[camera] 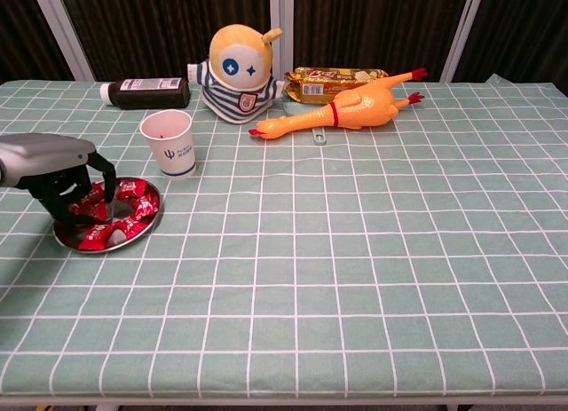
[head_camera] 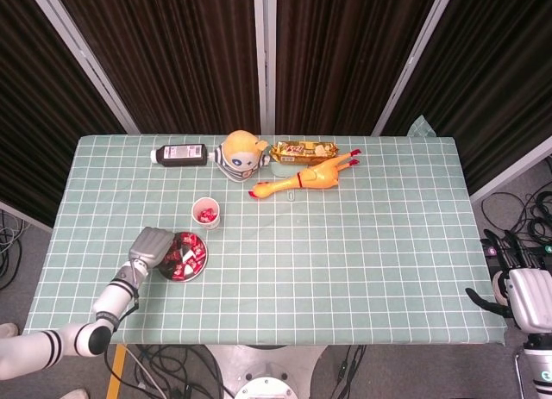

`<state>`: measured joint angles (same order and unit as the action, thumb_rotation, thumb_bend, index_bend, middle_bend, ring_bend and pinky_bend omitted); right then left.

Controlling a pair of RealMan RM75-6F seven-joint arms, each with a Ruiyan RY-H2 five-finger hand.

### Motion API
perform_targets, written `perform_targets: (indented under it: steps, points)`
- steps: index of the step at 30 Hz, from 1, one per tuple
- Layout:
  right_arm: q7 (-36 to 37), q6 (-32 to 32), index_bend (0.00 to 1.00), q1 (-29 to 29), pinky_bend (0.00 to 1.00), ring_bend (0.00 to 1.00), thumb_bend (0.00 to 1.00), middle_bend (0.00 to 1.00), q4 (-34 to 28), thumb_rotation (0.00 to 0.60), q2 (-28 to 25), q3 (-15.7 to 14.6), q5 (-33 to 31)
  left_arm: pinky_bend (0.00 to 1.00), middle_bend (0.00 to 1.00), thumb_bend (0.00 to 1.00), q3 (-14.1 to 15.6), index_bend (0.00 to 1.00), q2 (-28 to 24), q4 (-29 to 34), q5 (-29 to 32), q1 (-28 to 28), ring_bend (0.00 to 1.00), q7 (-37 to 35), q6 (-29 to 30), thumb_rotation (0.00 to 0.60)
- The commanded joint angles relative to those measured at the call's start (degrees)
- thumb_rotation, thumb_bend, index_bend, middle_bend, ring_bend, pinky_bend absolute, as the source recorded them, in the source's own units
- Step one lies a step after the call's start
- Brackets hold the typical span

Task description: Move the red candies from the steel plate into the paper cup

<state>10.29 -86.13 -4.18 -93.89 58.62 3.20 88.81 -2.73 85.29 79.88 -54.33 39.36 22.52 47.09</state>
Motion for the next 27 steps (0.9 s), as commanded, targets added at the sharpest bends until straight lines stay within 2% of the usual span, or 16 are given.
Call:
perform_targets:
  steps: [1, 21, 27]
  points:
    - [-0.03, 0.01, 0.04, 0.01, 0.17, 0.01, 0.08, 0.21, -0.02, 0.6, -0.01, 0.0, -0.05, 0.98, 0.89, 0.3, 0.1, 0.5, 0.64, -0.85, -0.06, -0.12, 0.83, 0.53, 0.8, 0.6]
    - [-0.31, 0.27, 0.04, -0.1, 0.17, 0.01, 0.08, 0.21, -0.36, 0.6, -0.14, 0.05, -0.17, 0.98, 0.89, 0.3, 0.83, 0.5, 0.94, -1.8, -0.29, -0.56, 0.83, 0.12, 0.44, 0.6]
    - [-0.42, 0.37, 0.04, -0.13, 0.17, 0.01, 0.08, 0.21, -0.48, 0.6, -0.16, 0.03, -0.18, 0.98, 0.89, 0.31, 0.86, 0.54, 1.36, -2.65, -0.74, -0.64, 0.83, -0.3, 0.3, 0.6]
